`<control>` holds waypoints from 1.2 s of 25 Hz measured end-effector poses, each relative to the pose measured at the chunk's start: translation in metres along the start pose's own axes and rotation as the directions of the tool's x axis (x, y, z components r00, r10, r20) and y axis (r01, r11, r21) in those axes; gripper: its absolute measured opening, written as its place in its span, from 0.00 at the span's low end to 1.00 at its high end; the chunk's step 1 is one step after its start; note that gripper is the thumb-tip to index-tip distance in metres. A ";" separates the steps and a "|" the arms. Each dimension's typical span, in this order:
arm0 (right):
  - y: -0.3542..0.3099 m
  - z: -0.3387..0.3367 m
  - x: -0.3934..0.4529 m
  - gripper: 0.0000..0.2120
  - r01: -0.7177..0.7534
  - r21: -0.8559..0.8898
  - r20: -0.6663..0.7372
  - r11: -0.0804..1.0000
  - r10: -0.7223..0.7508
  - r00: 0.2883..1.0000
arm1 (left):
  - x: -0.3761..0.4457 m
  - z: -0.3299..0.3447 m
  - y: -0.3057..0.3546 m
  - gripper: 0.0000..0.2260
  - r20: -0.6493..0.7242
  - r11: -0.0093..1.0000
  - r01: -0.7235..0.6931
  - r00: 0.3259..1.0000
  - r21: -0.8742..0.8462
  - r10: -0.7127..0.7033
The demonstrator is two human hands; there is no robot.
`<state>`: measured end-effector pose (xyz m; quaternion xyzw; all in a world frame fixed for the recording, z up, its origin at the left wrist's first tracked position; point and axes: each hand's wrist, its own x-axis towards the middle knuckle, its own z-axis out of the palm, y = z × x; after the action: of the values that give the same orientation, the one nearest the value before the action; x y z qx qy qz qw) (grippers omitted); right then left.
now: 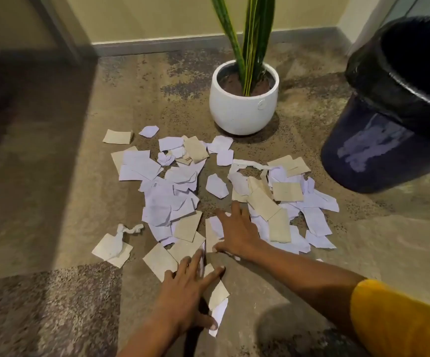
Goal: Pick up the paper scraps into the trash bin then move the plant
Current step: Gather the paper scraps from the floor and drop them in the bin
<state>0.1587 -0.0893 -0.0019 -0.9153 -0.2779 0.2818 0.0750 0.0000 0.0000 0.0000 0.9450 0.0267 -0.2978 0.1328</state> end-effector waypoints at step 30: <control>0.076 -0.057 -0.008 0.10 0.012 0.875 -0.086 0.483 0.132 0.987 | 0.014 -0.011 0.029 0.19 -0.004 0.958 -0.076 0.997 0.278 0.080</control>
<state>0.2198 -0.1559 0.0267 -0.7772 -0.0581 0.3206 0.5383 0.0212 -0.0251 0.0071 0.9568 -0.0515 -0.2860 0.0102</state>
